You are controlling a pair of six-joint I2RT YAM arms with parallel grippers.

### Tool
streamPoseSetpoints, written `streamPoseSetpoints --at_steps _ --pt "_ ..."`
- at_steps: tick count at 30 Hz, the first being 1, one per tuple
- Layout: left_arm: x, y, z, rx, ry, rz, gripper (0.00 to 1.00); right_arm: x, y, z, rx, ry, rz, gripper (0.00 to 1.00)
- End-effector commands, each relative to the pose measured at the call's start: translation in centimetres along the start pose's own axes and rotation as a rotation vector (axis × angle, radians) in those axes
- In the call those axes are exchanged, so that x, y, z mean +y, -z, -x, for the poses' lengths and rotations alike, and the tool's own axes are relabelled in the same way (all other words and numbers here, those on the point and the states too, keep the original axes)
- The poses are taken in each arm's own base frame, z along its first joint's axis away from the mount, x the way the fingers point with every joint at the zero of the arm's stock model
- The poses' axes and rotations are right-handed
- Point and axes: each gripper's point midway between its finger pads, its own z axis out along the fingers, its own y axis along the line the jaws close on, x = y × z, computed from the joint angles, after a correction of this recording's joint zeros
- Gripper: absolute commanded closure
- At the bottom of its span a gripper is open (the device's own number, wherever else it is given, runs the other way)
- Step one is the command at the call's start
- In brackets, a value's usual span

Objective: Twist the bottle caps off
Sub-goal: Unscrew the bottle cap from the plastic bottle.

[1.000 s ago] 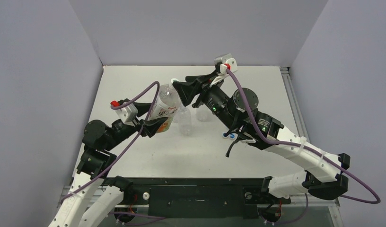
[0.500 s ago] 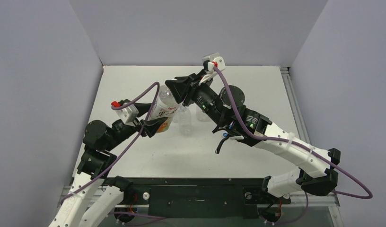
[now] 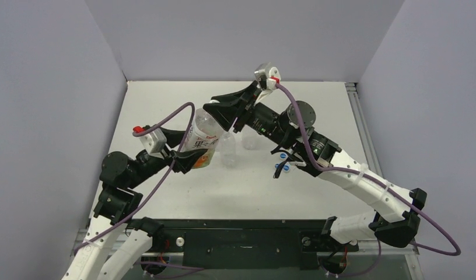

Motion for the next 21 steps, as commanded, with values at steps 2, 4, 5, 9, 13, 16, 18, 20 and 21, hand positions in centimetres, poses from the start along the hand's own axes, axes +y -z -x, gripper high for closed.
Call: streamPoseSetpoints --at_steps 2,4,5,9,13,16,18,20,21 --pt "-4.3 0.9 4.8 -0.141 0.092 -0.186 1.00 8.3 5.4 4.2 -0.108 0.011 0.592 1.00" --pt "-5.7 1.3 5.5 -0.144 0.164 -0.249 1.00 9.6 6.9 4.3 -0.107 0.014 0.707 1.00" --pt "-6.4 1.5 5.7 -0.138 0.171 -0.286 1.00 10.1 7.6 4.0 -0.086 0.011 0.758 1.00" --pt "-7.6 1.7 6.1 -0.125 0.203 -0.360 1.00 11.3 8.9 4.0 -0.070 0.016 0.856 1.00" --pt "-8.1 1.8 6.0 -0.109 0.209 -0.391 1.00 11.9 9.5 3.8 -0.052 0.008 0.914 1.00" --pt "-8.0 1.8 6.0 -0.107 0.203 -0.389 1.00 11.9 9.4 3.4 -0.036 0.002 0.920 1.00" --pt "-7.6 1.6 5.9 -0.107 0.193 -0.370 1.00 11.5 9.0 3.4 -0.034 -0.002 0.894 0.86" --pt "-7.0 1.3 5.6 -0.106 0.178 -0.340 1.00 10.7 8.6 3.5 -0.034 -0.003 0.844 0.57" --pt "-6.6 1.1 5.3 -0.104 0.154 -0.324 1.00 10.3 8.5 3.5 -0.022 -0.009 0.813 0.49"
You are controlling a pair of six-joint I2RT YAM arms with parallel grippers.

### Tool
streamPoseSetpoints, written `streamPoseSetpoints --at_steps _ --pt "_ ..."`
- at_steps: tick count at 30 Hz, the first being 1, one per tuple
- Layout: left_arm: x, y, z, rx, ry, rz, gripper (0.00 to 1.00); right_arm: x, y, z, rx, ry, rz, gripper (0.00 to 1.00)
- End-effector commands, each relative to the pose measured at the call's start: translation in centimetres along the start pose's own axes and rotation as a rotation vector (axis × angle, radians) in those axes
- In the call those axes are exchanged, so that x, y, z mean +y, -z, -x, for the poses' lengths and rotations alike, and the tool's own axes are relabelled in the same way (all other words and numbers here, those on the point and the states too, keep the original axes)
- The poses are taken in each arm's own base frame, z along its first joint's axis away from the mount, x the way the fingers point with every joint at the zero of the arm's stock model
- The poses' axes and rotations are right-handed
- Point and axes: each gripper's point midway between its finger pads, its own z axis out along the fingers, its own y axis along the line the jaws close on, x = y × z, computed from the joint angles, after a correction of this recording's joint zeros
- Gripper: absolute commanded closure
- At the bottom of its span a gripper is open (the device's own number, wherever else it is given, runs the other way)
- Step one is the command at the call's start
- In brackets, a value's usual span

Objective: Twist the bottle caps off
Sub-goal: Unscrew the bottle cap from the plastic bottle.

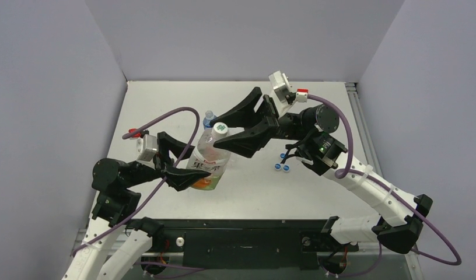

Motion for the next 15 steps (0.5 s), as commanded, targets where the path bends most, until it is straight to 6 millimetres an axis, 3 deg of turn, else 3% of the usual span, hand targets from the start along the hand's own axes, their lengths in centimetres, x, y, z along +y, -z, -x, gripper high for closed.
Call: streamPoseSetpoints --at_steps 1,3,7,9,11,14,15 --pt "2.4 -0.3 2.3 -0.062 -0.081 0.122 1.00 0.9 0.9 1.2 0.003 0.013 -0.005 0.39" --pt "4.0 -0.1 2.1 -0.059 -0.121 0.197 1.00 -0.7 1.6 1.5 -0.002 0.029 -0.112 0.31" --pt "7.8 0.9 0.6 -0.013 -0.209 0.364 1.00 -3.4 2.9 2.7 -0.076 0.038 -0.286 0.26" --pt "9.6 1.6 0.0 0.003 -0.256 0.444 1.00 -5.4 3.2 3.3 -0.124 0.019 -0.395 0.26" --pt "10.7 2.2 -0.1 0.009 -0.282 0.506 1.00 -8.0 3.7 2.4 -0.103 -0.030 -0.544 0.30" --pt "11.4 2.7 0.4 0.005 -0.319 0.549 1.00 -10.0 3.3 1.8 -0.067 0.003 -0.718 0.37" --pt "11.5 2.7 0.5 0.005 -0.324 0.554 1.00 -10.2 3.3 0.8 -0.022 0.001 -0.752 0.38"
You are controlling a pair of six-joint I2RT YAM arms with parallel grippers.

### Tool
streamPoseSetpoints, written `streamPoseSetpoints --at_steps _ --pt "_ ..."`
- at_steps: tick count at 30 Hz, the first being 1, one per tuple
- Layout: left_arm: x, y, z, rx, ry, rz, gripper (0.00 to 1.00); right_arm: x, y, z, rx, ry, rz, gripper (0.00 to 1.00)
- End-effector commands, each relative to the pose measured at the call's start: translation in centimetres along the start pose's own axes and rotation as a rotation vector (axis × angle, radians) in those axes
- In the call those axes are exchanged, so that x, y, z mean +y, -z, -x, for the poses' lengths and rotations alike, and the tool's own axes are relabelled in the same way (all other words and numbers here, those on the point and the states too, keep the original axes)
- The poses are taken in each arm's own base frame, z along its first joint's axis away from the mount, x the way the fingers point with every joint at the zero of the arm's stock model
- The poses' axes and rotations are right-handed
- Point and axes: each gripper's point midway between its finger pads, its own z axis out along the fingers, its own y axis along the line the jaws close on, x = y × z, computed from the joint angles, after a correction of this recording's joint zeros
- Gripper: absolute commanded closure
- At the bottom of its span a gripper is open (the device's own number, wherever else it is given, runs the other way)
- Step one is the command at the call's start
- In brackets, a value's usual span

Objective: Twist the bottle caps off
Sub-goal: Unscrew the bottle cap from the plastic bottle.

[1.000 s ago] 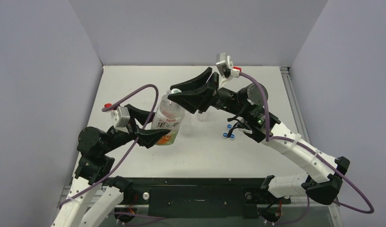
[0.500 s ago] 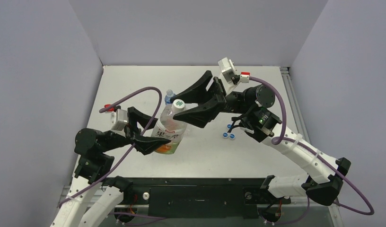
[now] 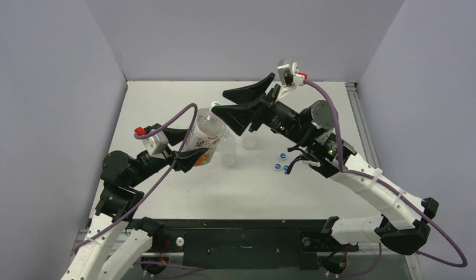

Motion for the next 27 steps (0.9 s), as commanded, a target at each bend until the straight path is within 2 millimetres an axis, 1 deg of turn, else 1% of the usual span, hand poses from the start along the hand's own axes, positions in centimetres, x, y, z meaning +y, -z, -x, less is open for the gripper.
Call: streamPoseSetpoints --at_steps 1,2,3,4,5,8,9,11,14,16,18,20,23,25,27 --pt "4.2 0.5 1.0 -0.018 -0.099 0.221 1.00 -2.9 -1.2 -0.1 0.013 0.086 -0.318 0.39" --pt "4.3 0.5 1.0 -0.018 -0.101 0.226 1.00 -3.3 -1.4 -1.2 0.053 0.096 -0.350 0.40" --pt "4.4 0.5 1.0 -0.019 -0.102 0.232 1.00 -3.0 -1.6 -0.7 0.039 0.102 -0.378 0.42" --pt "4.4 0.5 1.1 -0.020 -0.105 0.234 1.00 -3.3 -1.8 -1.2 0.052 0.099 -0.396 0.44" --pt "4.5 0.5 1.1 -0.022 -0.105 0.236 1.00 -3.4 -1.7 -1.0 0.038 0.087 -0.427 0.48" --pt "4.5 0.5 1.2 -0.024 -0.102 0.236 1.00 -3.8 -1.7 -1.1 0.016 0.073 -0.478 0.55" --pt "4.5 0.5 1.2 -0.025 -0.101 0.239 1.00 -4.1 -1.6 -1.1 0.010 0.074 -0.501 0.59" --pt "4.5 0.5 1.1 -0.024 -0.098 0.239 1.00 -4.0 -1.6 -0.9 -0.006 0.067 -0.510 0.64" --pt "4.5 0.6 1.1 -0.025 -0.097 0.239 1.00 -4.0 -1.9 -1.1 -0.006 0.059 -0.518 0.65" --pt "4.5 0.6 1.1 -0.025 -0.094 0.241 1.00 -4.1 -2.0 -1.5 0.012 0.065 -0.534 0.60" --pt "4.5 0.6 1.1 -0.026 -0.094 0.242 1.00 -4.0 -2.2 -1.9 0.018 0.065 -0.537 0.52" --pt "4.4 0.6 1.1 -0.026 -0.091 0.241 1.00 -4.0 -2.3 -2.2 0.018 0.061 -0.540 0.51" --pt "4.4 0.6 1.0 -0.027 -0.088 0.237 1.00 -4.1 -2.4 -2.3 0.016 0.059 -0.544 0.51" --pt "4.3 0.6 1.0 -0.028 -0.086 0.236 1.00 -4.1 -2.4 -2.3 0.014 0.057 -0.543 0.54" --pt "4.3 0.7 1.1 -0.029 -0.088 0.236 1.00 -4.0 -2.4 -2.2 0.006 0.052 -0.539 0.60"
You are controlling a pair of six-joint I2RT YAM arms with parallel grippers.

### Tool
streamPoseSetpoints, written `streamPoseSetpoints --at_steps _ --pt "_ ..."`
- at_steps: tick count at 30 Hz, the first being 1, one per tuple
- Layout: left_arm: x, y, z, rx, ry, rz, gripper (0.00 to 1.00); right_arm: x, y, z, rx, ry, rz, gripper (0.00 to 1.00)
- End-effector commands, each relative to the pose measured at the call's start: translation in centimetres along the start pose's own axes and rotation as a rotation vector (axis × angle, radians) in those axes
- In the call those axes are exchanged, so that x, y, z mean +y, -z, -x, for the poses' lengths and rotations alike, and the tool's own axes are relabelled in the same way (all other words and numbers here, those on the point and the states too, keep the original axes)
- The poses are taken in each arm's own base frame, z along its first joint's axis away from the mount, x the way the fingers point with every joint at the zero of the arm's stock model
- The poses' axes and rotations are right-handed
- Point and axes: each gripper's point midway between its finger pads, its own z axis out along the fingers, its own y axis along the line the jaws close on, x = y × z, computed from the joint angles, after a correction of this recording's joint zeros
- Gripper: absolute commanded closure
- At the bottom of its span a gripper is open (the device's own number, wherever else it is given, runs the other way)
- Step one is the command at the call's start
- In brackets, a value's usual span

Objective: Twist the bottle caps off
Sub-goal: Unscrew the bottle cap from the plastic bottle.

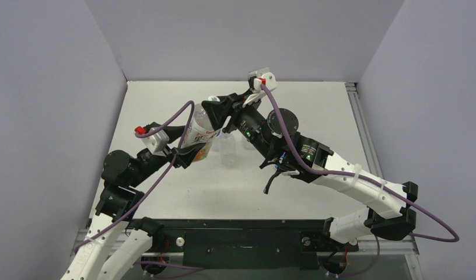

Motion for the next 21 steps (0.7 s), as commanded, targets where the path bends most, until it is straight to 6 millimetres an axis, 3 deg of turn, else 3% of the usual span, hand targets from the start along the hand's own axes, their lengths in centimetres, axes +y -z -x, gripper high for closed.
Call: streamPoseSetpoints --at_steps 1,4,10,21 --pt "1.9 0.4 1.2 -0.037 -0.023 0.115 1.00 0.4 0.3 2.2 -0.058 -0.030 0.003 0.65" --pt "1.9 0.4 1.0 -0.032 -0.022 0.114 1.00 0.5 0.7 2.6 -0.078 -0.041 0.016 0.71" --pt "1.8 0.5 0.7 -0.027 -0.020 0.109 1.00 0.7 1.1 3.2 -0.089 -0.037 0.034 0.62" --pt "1.6 0.7 0.8 -0.031 -0.019 0.105 1.00 1.0 0.9 3.1 -0.085 -0.040 0.046 0.66"
